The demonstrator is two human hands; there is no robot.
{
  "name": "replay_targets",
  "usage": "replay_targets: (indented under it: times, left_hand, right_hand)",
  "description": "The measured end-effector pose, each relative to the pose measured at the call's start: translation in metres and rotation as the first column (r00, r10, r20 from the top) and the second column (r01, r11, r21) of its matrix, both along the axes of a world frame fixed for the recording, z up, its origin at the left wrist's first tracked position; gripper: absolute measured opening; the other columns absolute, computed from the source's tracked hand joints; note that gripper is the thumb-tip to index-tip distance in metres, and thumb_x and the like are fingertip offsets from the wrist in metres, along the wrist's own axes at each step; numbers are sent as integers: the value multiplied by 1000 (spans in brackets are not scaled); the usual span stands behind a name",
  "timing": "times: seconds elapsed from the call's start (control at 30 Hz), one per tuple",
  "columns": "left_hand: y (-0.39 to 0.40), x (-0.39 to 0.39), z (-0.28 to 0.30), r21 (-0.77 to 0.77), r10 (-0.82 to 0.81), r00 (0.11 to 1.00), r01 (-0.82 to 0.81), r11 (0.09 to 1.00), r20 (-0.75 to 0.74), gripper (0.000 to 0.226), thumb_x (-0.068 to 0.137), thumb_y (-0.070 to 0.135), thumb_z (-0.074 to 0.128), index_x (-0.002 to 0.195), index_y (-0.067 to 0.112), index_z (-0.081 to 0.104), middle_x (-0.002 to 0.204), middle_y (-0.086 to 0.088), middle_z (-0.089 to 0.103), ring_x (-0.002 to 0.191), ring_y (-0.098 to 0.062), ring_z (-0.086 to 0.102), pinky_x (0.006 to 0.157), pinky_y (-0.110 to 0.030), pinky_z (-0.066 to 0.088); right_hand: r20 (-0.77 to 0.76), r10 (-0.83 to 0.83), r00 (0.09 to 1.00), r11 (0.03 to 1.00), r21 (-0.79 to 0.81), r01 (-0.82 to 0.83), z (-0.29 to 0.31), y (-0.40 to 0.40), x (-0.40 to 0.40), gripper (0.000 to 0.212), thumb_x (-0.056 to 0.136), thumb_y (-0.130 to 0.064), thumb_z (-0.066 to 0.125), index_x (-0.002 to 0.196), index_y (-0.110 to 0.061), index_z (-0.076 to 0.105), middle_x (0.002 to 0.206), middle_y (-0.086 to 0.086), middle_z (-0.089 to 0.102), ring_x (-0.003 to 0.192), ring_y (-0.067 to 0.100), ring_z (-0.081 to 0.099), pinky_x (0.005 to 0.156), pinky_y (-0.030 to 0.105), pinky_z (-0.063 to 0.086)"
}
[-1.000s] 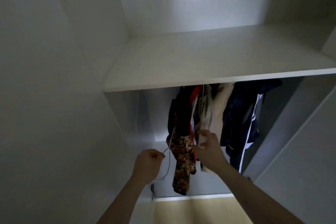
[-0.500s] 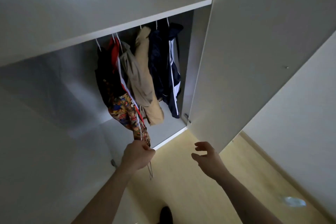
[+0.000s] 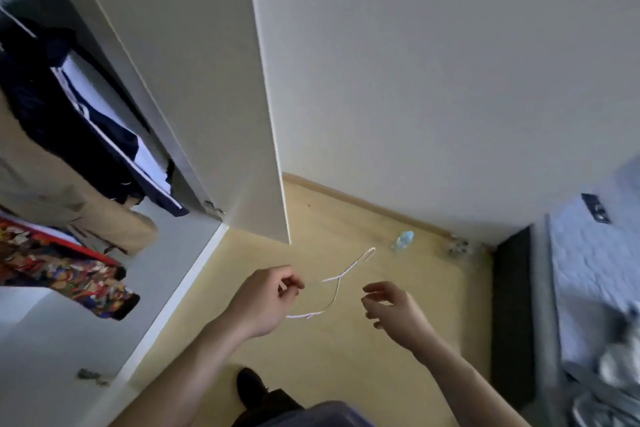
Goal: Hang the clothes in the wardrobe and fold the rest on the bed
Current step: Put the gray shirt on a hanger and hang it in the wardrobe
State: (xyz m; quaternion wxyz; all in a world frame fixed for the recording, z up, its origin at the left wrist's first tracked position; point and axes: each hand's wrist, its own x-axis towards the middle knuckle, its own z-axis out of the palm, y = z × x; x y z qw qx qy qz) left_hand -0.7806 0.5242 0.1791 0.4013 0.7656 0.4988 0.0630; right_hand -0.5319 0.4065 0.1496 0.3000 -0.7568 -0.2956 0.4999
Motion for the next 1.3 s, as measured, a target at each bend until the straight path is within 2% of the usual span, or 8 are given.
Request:
replay_targets:
  times: [0.1, 0.27, 0.5, 0.77, 0.93, 1.03, 1.13, 1.3]
  left_hand:
    - [-41, 82, 5, 45, -118, 992, 115, 992, 53, 10, 95, 24, 65, 88, 31, 68, 86, 27, 68, 73, -5, 63, 68, -25, 52]
    - [-109, 200, 13, 48, -270, 947, 266, 963, 175, 15, 97, 22, 64, 88, 32, 69, 83, 20, 70, 74, -5, 64, 66, -21, 50]
    - [-179, 325, 24, -126, -476, 842, 516, 847, 254, 24, 101, 19, 55, 95, 32, 75, 94, 12, 74, 91, -13, 67, 83, -32, 53]
    - [-246, 458, 16, -254, -818, 555, 821, 511, 150, 24, 91, 13, 61, 88, 30, 78, 88, 9, 74, 83, -14, 68, 76, -27, 57]
    - [-285, 540, -11, -339, -924, 356, 894, 294, 138, 15, 86, 24, 66, 91, 32, 78, 92, 16, 76, 82, -10, 70, 80, -26, 59]
    - [-298, 594, -35, -387, -913, 384, 869, 308, 136, 12, 90, 35, 65, 93, 35, 77, 97, 18, 75, 91, 1, 68, 85, -21, 56]
    - [-304, 651, -68, -383, -900, 434, 839, 386, 44, 16, 95, 33, 60, 92, 33, 76, 96, 18, 72, 92, 0, 65, 77, -13, 49]
    - [-313, 743, -120, -409, -922, 365, 828, 384, -127, 19, 92, 24, 56, 93, 33, 73, 93, 16, 68, 89, -7, 65, 79, -22, 52]
  right_hand:
    - [-15, -136, 991, 991, 5, 136, -2, -62, 59, 15, 94, -24, 68, 107, -28, 72, 100, -6, 76, 83, 14, 74, 69, 27, 60]
    - [-72, -360, 930, 932, 30, 362, -6, -153, 143, 16, 101, -30, 62, 112, -26, 72, 104, -5, 76, 83, 14, 73, 72, 29, 59]
    - [-189, -671, 717, 723, 49, 689, -9, -258, 220, 30, 104, -42, 55, 107, -21, 76, 101, -4, 77, 75, 12, 70, 70, 29, 59]
    - [-262, -903, 340, 347, 21, 938, -26, -350, 286, 20, 94, -35, 73, 90, -17, 78, 79, 1, 75, 62, 13, 67, 53, 27, 51]
    - [-186, -962, 200, 199, 23, 980, -30, -396, 339, 14, 93, -20, 76, 90, -6, 73, 74, 7, 73, 65, 14, 71, 63, 33, 59]
    - [-86, -982, 169, 171, -8, 985, -33, -424, 379, 12, 92, -14, 75, 92, -3, 69, 73, 7, 71, 63, 14, 68, 58, 26, 56]
    - [11, -984, 175, 175, -47, 984, -40, -455, 421, 12, 92, -15, 75, 92, -5, 69, 74, 8, 72, 61, 14, 67, 54, 25, 54]
    - [138, -968, 208, 195, -107, 975, -60, -496, 489, 8, 93, -18, 72, 88, -11, 70, 74, 6, 73, 61, 19, 66, 69, 54, 61]
